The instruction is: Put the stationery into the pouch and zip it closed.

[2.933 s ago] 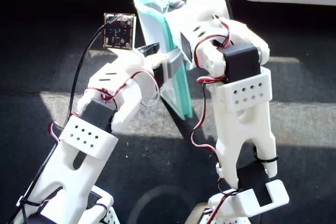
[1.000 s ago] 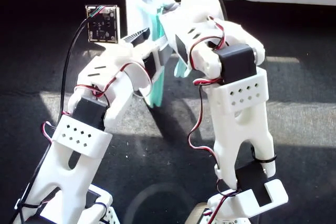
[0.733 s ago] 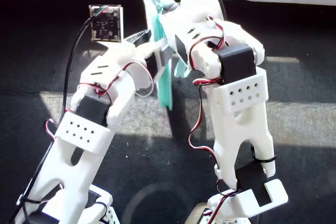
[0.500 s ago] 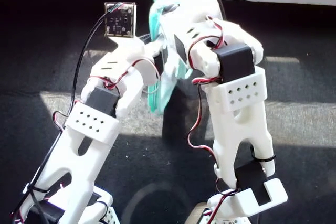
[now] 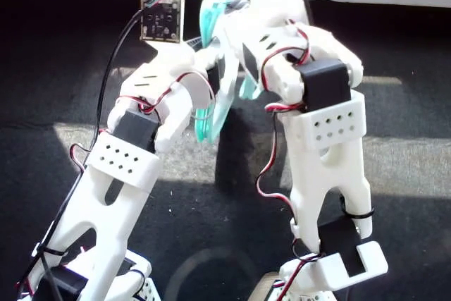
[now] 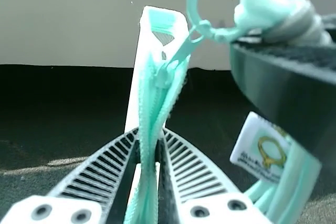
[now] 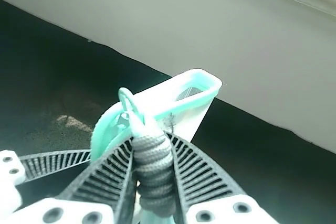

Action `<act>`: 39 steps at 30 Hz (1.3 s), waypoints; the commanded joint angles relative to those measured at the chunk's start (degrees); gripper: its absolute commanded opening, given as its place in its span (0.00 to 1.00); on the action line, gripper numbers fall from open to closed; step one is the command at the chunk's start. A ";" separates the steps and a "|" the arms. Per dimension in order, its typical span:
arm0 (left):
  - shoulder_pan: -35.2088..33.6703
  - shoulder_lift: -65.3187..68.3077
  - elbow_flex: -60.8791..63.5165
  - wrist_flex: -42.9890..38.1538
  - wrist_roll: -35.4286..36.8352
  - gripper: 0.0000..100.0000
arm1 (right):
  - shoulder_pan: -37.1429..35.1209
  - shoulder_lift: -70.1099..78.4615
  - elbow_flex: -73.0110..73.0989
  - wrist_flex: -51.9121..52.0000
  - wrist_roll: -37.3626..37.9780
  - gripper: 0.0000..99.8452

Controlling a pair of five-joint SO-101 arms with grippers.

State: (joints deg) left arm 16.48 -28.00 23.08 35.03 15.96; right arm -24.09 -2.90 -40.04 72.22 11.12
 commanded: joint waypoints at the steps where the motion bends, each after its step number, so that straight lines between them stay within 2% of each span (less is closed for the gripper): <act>1: -0.66 -0.84 -3.03 6.42 -2.02 0.01 | 4.44 -3.30 -2.86 -3.47 -0.26 0.00; 9: -0.48 -10.42 -2.59 15.30 -5.19 0.01 | 5.23 -3.12 -2.33 -4.53 -0.26 0.00; 21: -0.57 -19.65 -2.59 25.49 -5.36 0.01 | 9.54 3.65 -2.86 -5.58 -0.53 0.00; 35: -0.75 -26.86 -2.59 26.99 -5.36 0.01 | 10.24 7.43 -2.24 -4.44 -0.53 0.00; 39: -4.09 -28.53 -2.59 26.99 -5.36 0.01 | 11.65 10.86 -2.68 -4.35 -0.53 0.00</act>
State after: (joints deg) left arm 15.08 -51.65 21.58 61.49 11.03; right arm -18.02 6.33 -40.22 69.76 11.30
